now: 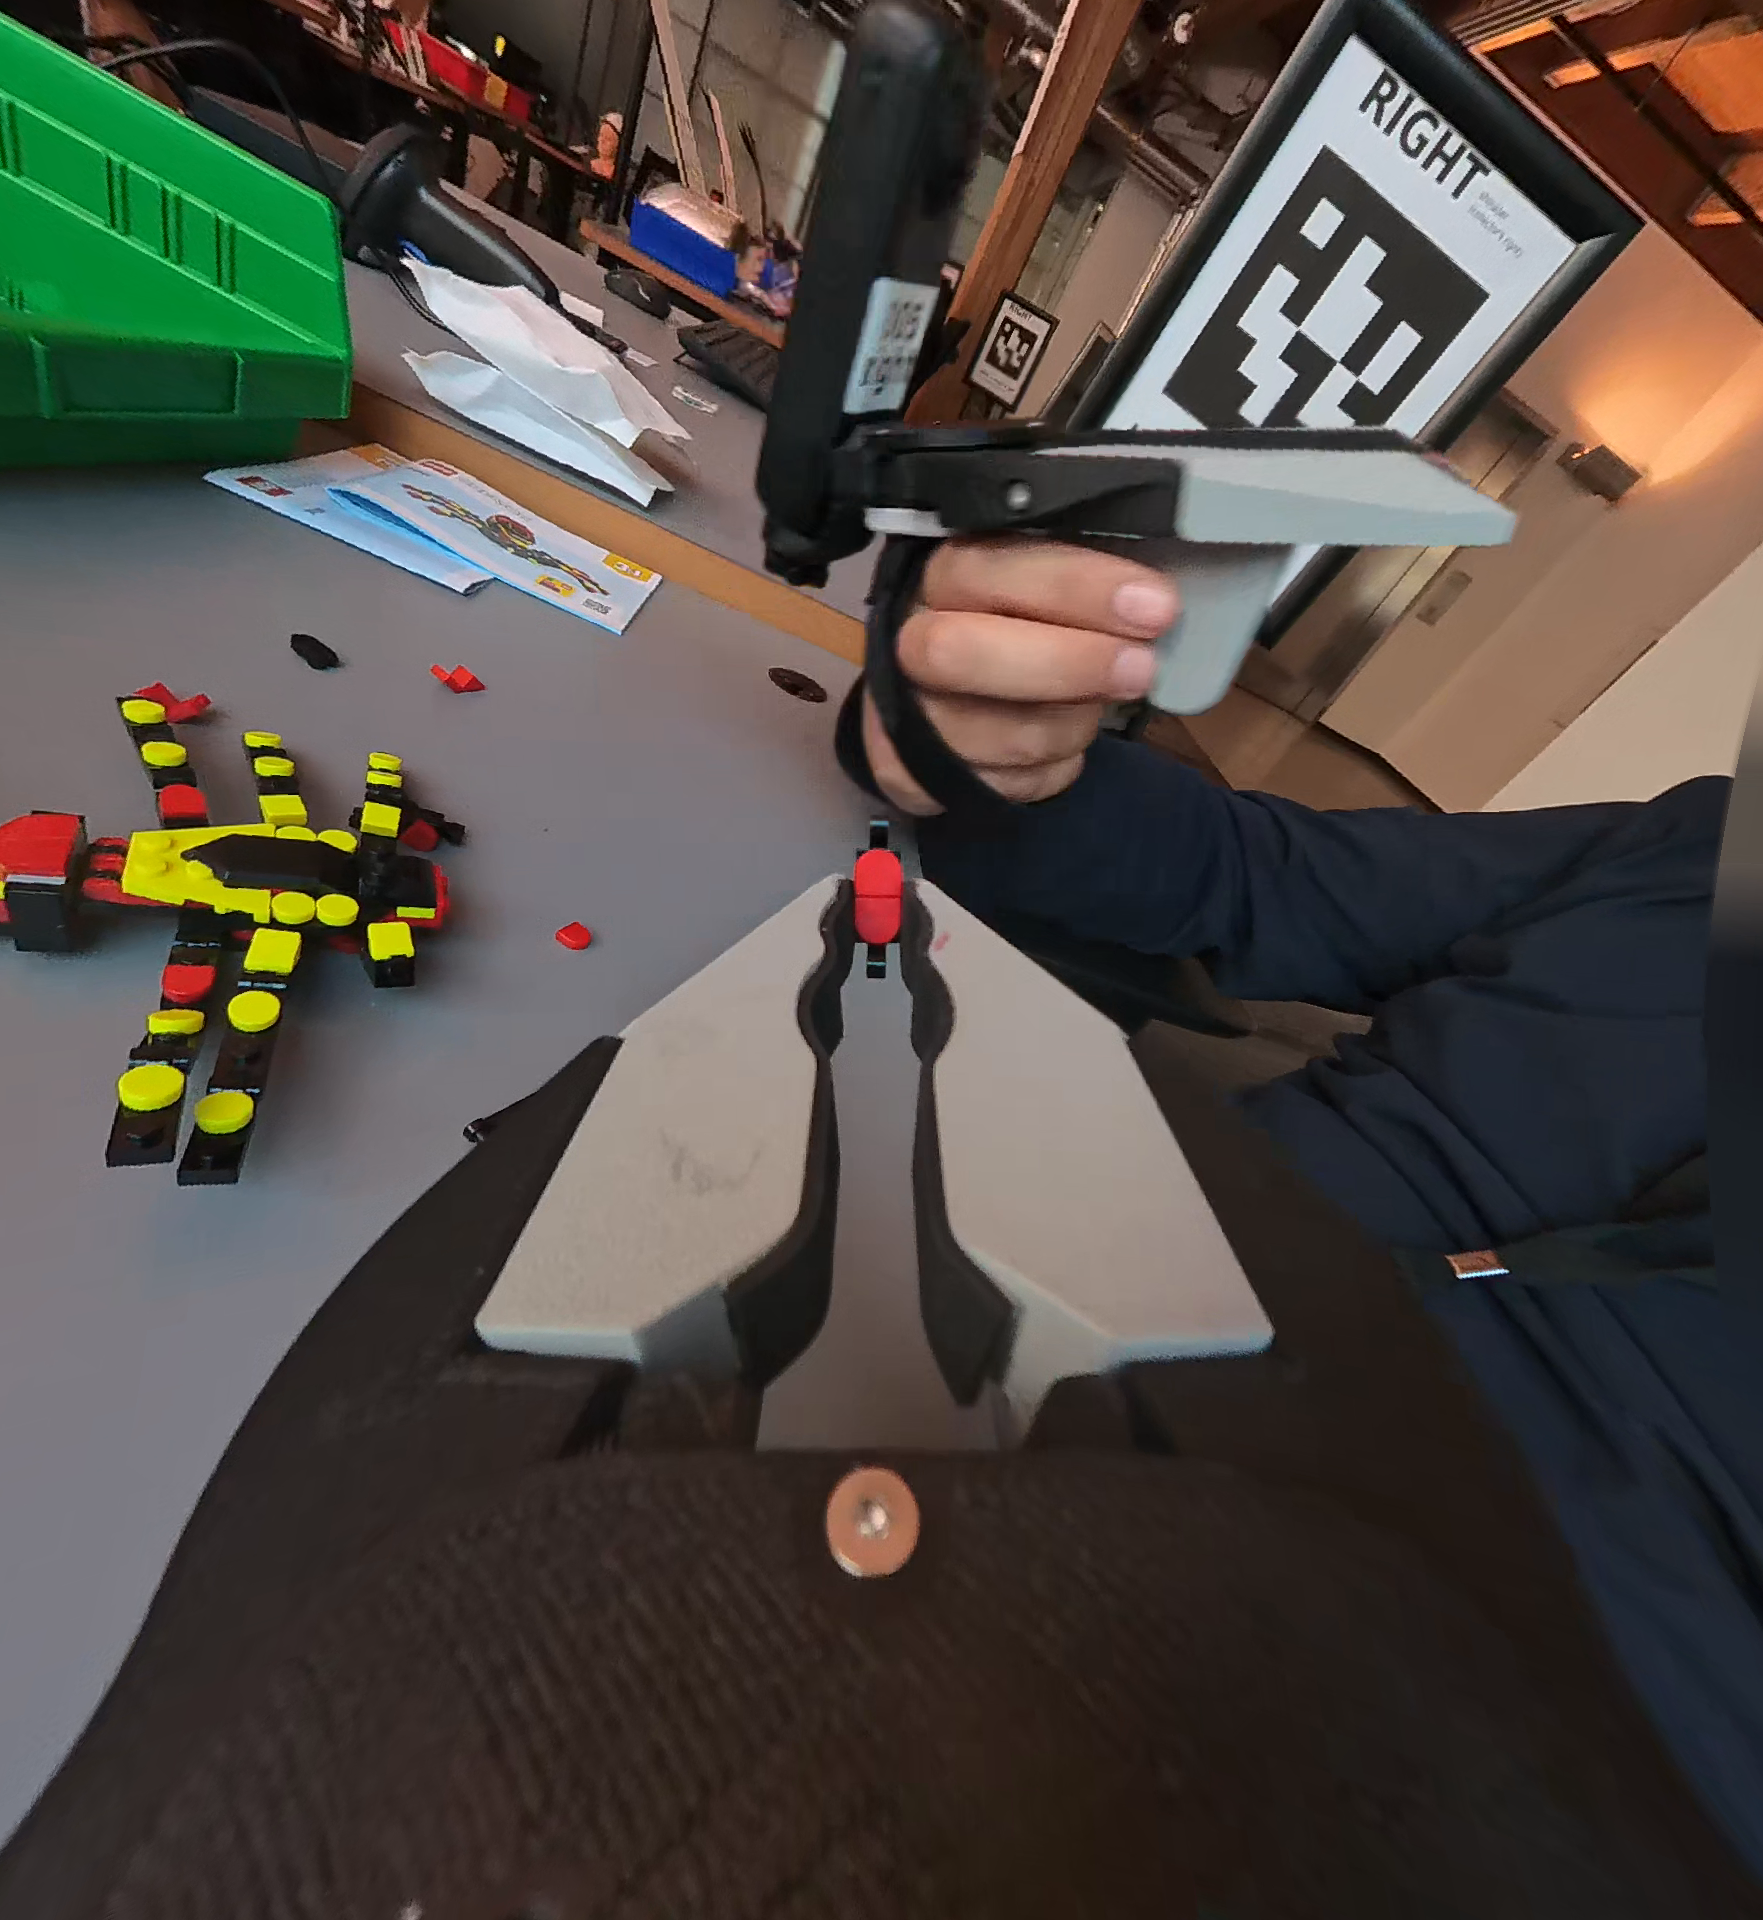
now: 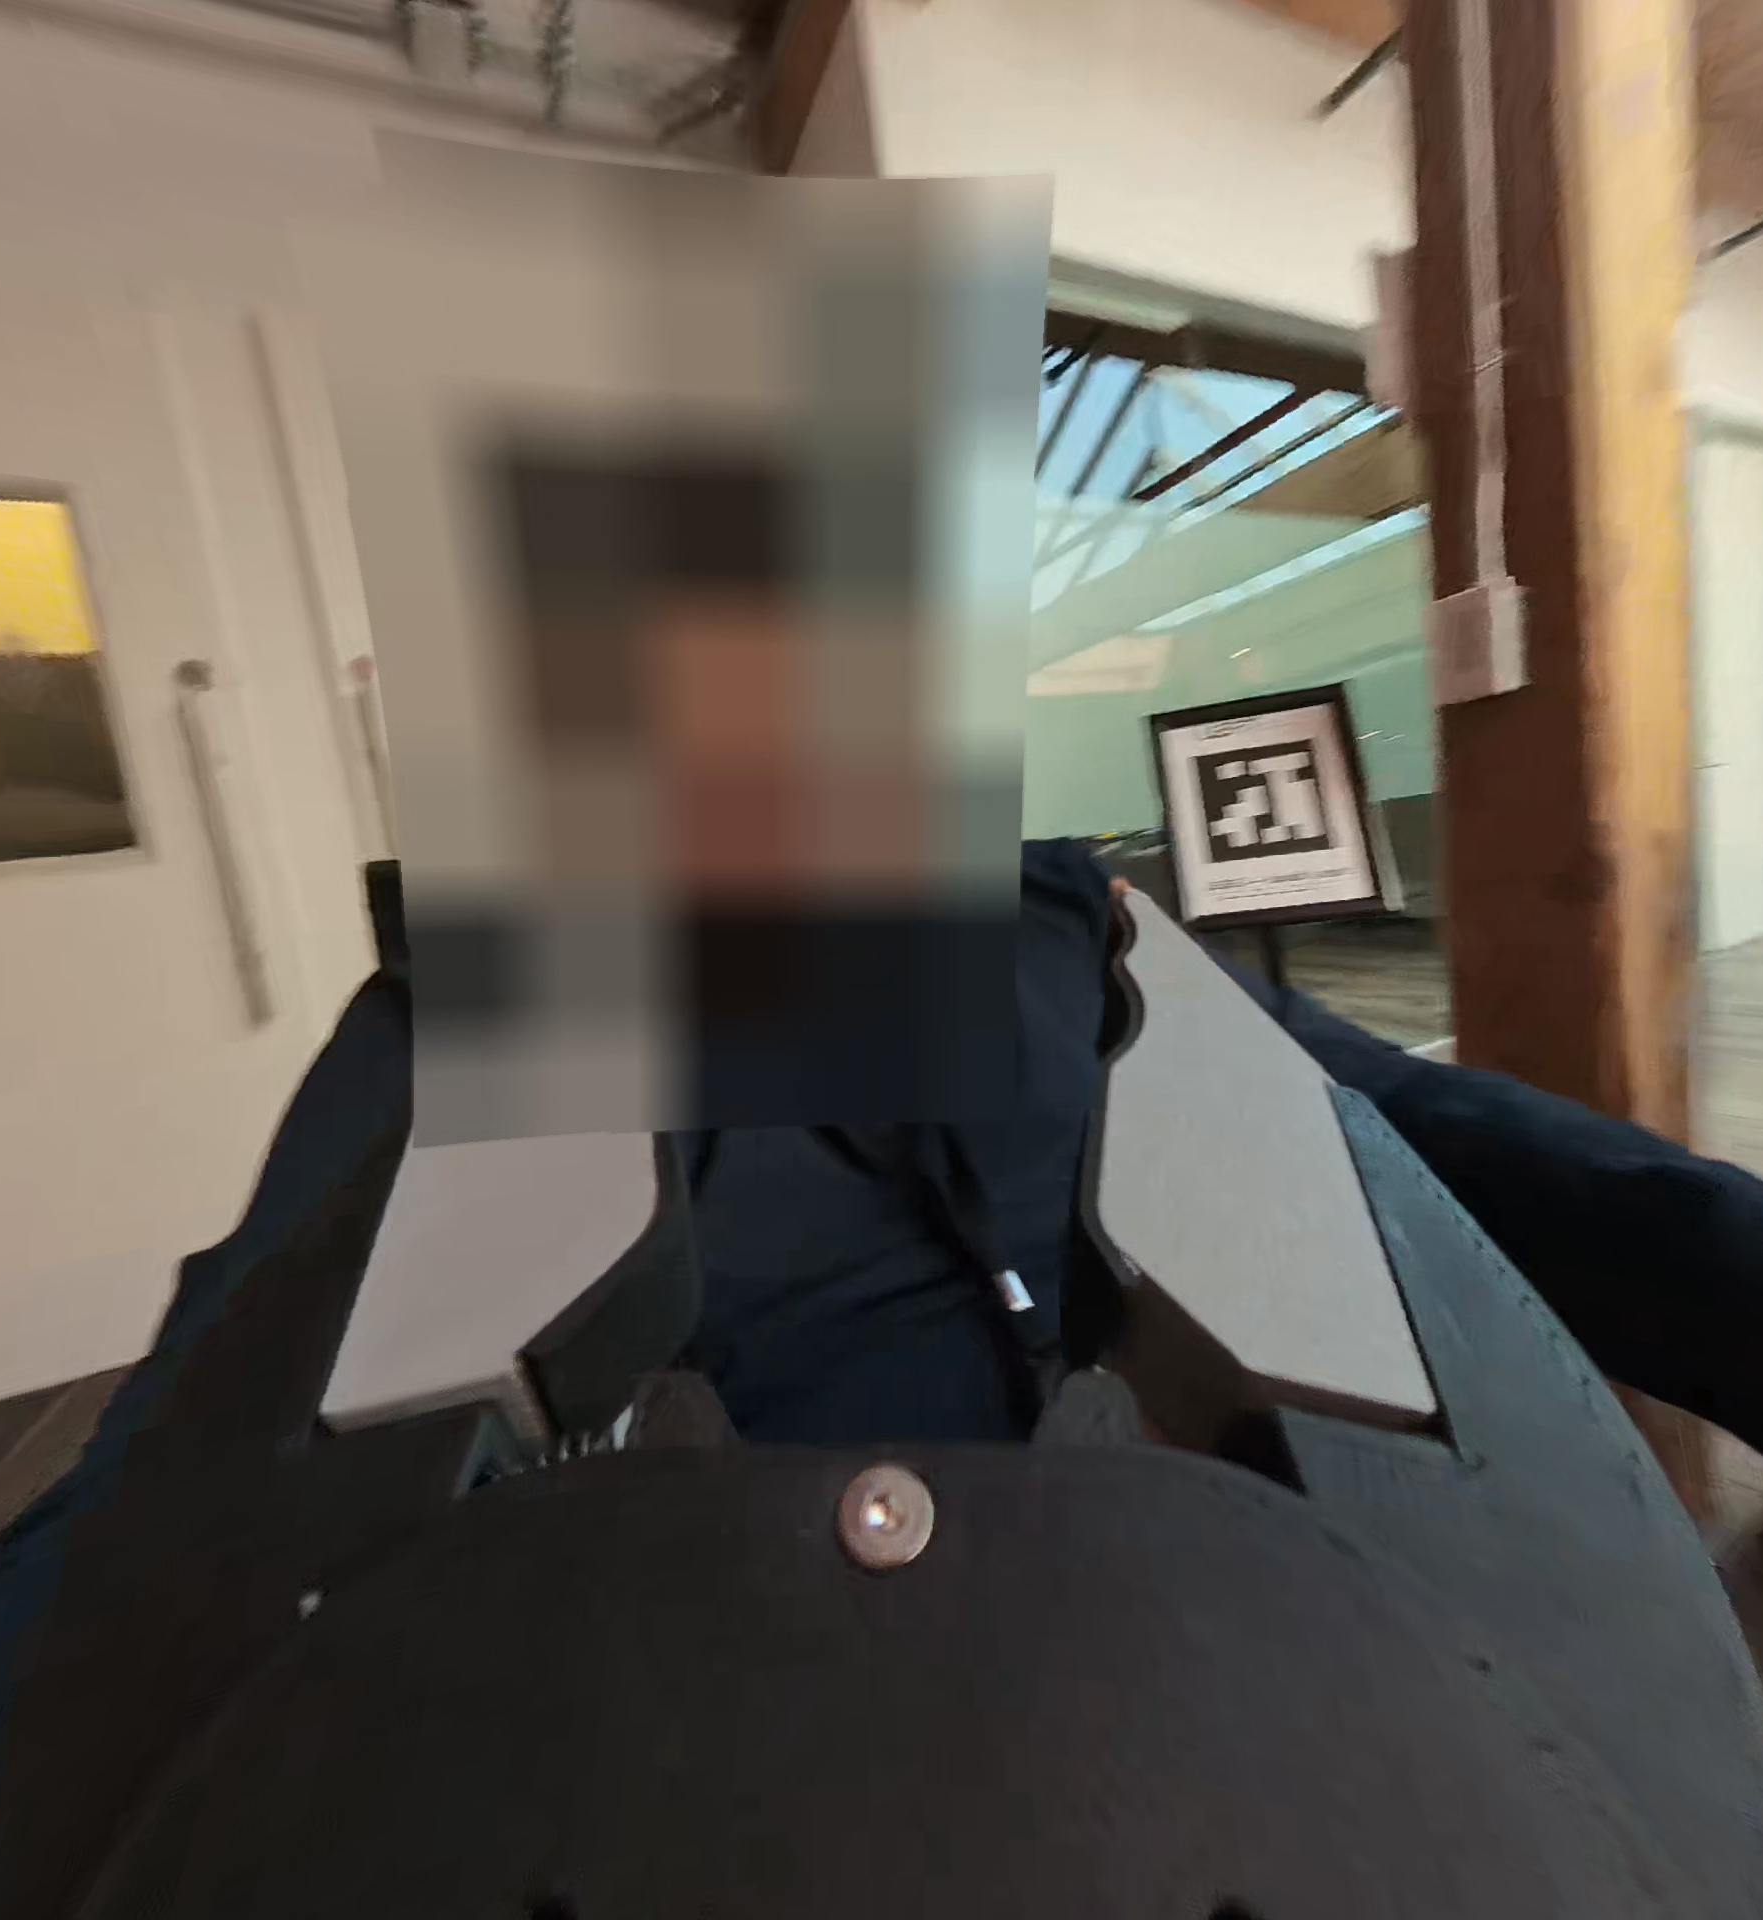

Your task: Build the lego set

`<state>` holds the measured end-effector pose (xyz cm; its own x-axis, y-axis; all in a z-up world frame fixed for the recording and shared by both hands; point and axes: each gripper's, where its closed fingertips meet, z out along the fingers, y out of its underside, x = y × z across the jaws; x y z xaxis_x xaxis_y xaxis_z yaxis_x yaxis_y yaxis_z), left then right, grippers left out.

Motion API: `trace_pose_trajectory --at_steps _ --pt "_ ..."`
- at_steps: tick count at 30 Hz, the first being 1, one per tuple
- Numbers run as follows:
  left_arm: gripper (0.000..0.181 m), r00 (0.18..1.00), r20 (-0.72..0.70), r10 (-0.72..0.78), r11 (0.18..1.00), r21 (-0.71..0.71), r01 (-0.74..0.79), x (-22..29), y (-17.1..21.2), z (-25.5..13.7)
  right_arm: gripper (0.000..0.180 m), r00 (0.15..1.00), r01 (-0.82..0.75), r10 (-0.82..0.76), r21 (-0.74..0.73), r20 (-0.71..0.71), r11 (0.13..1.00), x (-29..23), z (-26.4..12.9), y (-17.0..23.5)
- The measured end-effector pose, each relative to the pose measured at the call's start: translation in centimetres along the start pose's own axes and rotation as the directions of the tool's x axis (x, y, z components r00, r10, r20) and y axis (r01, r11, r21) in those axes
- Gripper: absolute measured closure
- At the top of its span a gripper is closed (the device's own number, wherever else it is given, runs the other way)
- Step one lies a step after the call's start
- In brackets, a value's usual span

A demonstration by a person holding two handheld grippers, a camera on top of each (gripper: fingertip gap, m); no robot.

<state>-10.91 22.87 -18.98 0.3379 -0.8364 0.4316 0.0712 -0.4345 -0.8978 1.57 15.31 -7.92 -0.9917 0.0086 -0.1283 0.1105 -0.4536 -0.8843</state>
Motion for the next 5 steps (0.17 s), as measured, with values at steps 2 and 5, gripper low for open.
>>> trace_pose_trajectory --at_steps 2,5 --pt "0.176 1.0 0.001 0.0 1.0 -0.001 0.0 0.0 0.0 0.0 0.088 0.996 -0.032 0.036 -0.052 0.077 0.998 -1.3 1.9 0.4" --pt "0.176 1.0 0.0 -0.003 1.0 0.005 0.003 0.0 -0.1 -0.1 0.082 0.983 -0.034 0.052 -0.105 0.178 0.994 -3.3 4.2 0.9"
